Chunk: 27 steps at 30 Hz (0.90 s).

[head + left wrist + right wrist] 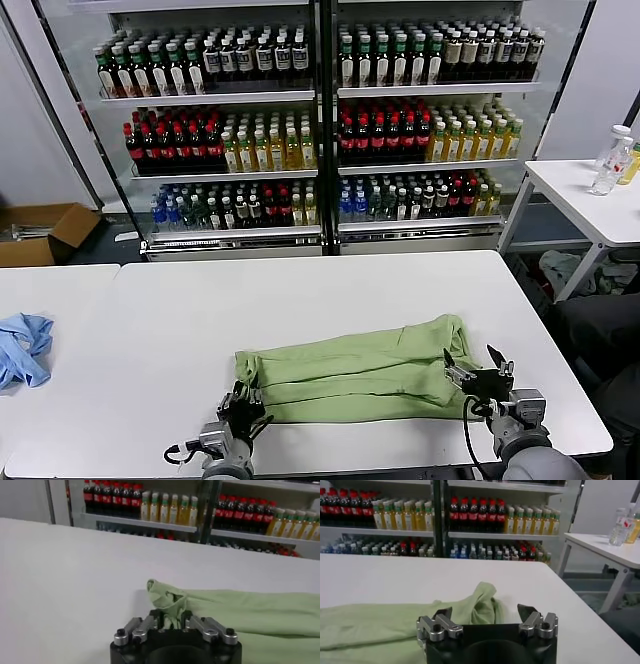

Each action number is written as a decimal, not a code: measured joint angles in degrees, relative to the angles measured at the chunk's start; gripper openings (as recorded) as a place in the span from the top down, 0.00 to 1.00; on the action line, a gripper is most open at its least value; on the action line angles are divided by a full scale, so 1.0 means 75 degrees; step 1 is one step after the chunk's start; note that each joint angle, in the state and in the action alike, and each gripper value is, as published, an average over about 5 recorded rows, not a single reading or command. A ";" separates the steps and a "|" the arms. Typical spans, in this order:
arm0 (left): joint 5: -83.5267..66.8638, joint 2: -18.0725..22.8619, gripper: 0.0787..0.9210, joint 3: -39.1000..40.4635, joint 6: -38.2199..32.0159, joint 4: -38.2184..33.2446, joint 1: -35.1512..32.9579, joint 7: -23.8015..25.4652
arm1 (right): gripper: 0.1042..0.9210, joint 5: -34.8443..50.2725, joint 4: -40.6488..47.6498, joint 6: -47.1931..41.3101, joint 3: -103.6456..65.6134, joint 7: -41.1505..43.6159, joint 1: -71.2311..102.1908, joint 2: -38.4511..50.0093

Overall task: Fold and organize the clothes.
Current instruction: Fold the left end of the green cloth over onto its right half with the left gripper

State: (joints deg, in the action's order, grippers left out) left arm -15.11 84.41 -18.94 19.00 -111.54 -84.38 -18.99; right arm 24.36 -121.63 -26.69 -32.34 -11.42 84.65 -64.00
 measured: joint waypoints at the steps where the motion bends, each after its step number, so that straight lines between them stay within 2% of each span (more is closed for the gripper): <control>1: -0.0068 -0.0049 0.81 -0.0069 -0.0015 -0.0032 -0.0006 0.0026 | 0.12 0.0015 -0.0004 0.0005 -0.0013 -0.0004 -0.0003 0.0009; 4: -0.0249 -0.0255 0.90 -0.0355 -0.0071 -0.0161 -0.0031 0.0103 | 0.12 0.0067 -0.0024 0.0016 -0.0048 -0.0011 -0.0007 0.0036; 7: -0.0430 -0.0537 0.95 -0.0786 -0.0118 -0.0325 -0.0017 0.0187 | 0.12 0.0110 -0.0052 0.0019 -0.0064 -0.0014 -0.0014 0.0058; 17: -0.1552 -0.1605 0.96 -0.2820 -0.0012 -0.1047 0.0047 0.0423 | 0.12 0.0146 -0.0073 0.0020 -0.0008 -0.0008 -0.0095 0.0101; 22: -0.2507 -0.1608 0.96 -0.2969 0.0181 -0.1687 0.0010 0.0581 | 0.12 0.0132 -0.0071 0.0022 -0.0008 -0.0005 -0.0062 0.0100; 27: -0.3112 -0.1214 0.96 -0.2210 0.0277 -0.2020 0.0128 0.0785 | 0.12 0.0131 -0.0067 0.0035 -0.0054 0.0005 -0.0021 0.0106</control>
State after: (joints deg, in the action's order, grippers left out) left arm -38.45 75.30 -35.51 21.08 -126.69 -83.42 -13.10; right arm 25.34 -122.13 -26.43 -32.74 -11.38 84.49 -63.21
